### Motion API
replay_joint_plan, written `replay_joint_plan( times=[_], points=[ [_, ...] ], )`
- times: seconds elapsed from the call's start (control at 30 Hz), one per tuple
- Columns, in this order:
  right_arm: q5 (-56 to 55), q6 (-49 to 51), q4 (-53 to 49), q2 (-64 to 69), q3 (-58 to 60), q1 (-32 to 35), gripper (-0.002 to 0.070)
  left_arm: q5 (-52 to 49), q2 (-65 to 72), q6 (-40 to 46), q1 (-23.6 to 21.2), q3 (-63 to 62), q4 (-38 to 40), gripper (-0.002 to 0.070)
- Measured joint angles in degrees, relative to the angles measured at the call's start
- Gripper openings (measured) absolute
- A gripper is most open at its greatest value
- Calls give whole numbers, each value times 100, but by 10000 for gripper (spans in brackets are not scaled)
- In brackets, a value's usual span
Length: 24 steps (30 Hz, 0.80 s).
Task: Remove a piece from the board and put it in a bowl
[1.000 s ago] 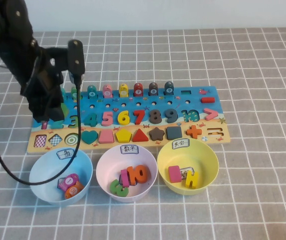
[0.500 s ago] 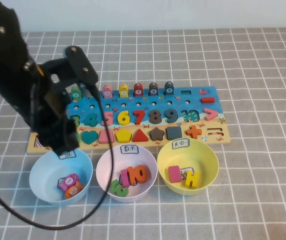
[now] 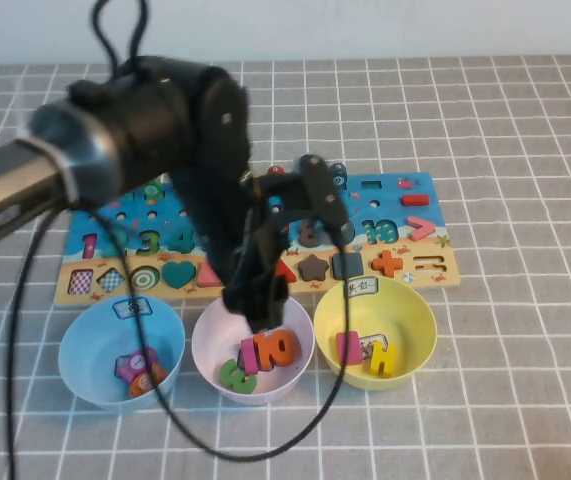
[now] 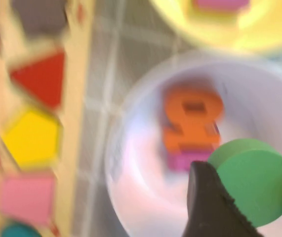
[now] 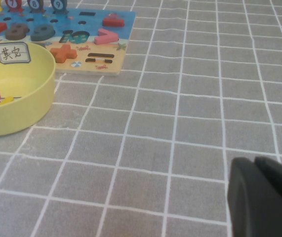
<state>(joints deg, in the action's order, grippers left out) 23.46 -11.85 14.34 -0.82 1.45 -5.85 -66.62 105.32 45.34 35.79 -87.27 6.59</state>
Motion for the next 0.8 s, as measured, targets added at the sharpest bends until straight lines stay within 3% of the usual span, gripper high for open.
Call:
replay_joint_plan(
  times=[0.33,0.6,0.8],
  points=[
    [0,0,0,0,0,0,-18,-297,1320,43,471,-1976,45,283],
    [0,0,0,0,0,0,-18,-334,1655,-46,576,-2255,134,283],
    [0,0,0,0,0,0,-18,-334,1732,-1150,640,-2277,134,282]
  ],
)
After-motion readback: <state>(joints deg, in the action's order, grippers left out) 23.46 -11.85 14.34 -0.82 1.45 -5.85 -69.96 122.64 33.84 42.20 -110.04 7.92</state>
